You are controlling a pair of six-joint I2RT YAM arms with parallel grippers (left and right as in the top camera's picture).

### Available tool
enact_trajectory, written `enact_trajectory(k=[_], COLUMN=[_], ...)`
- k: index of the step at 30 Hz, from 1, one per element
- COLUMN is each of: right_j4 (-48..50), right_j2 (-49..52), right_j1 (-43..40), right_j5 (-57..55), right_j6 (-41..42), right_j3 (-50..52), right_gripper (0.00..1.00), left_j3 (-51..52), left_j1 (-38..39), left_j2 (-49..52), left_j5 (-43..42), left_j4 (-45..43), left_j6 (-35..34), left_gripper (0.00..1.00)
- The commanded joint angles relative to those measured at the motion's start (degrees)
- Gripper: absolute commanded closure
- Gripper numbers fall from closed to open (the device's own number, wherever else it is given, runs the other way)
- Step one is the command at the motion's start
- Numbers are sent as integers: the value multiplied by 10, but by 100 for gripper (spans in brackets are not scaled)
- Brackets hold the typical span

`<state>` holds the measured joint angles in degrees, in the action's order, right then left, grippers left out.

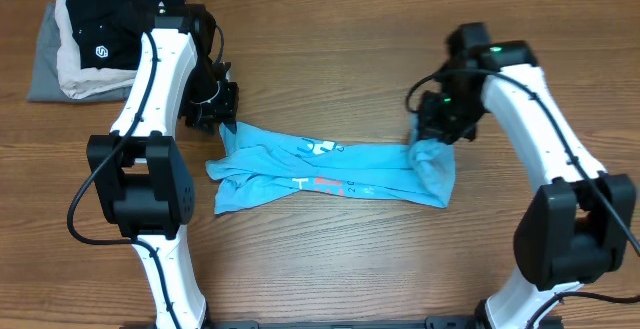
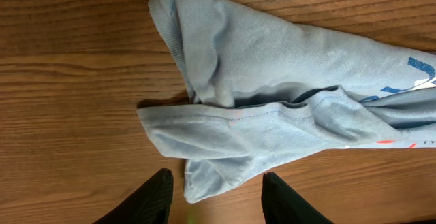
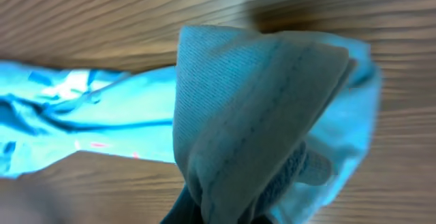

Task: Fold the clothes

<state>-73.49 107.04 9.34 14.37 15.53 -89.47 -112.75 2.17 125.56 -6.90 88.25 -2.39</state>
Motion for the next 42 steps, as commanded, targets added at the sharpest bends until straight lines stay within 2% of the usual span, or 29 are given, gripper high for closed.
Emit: enact_trajectory(k=[1, 12, 19, 23, 25, 28, 29, 30, 32, 36, 42], right_j4=[9, 110, 168, 180, 181, 192, 195, 197, 199, 191, 166], right_j2=[-4, -4, -4, -4, -4, -4, -4, -4, -4, -4, -4], right_j1=[28, 104, 127, 152, 166, 180, 184, 190, 197, 193, 134], right_j5=[20, 39, 103, 103, 100, 97, 97, 97, 97, 97, 86], right_j6=[17, 77, 89, 103, 103, 103, 103, 103, 103, 104, 96], right_j3=[5, 101, 103, 103, 104, 105, 105, 105, 105, 97, 80], right_gripper=[96, 92, 94, 92, 79, 70, 61, 44, 36, 34, 34], left_j3=[2, 2, 2, 2, 2, 2, 2, 2, 2, 2, 2], left_j1=[3, 3, 3, 3, 3, 3, 3, 3, 3, 3, 3], left_j2=[-7, -7, -7, -7, -7, -7, -7, -7, -7, -7, -7], left_j5=[-6, -6, -6, -6, -6, -6, -6, -6, -6, -6, -6], left_j4=[-1, 0, 1, 3, 3, 3, 3, 4, 4, 4, 7], left_j6=[14, 15, 18, 18, 18, 18, 18, 18, 21, 22, 22], left_gripper=[55, 55, 55, 55, 55, 54, 54, 54, 54, 54, 54])
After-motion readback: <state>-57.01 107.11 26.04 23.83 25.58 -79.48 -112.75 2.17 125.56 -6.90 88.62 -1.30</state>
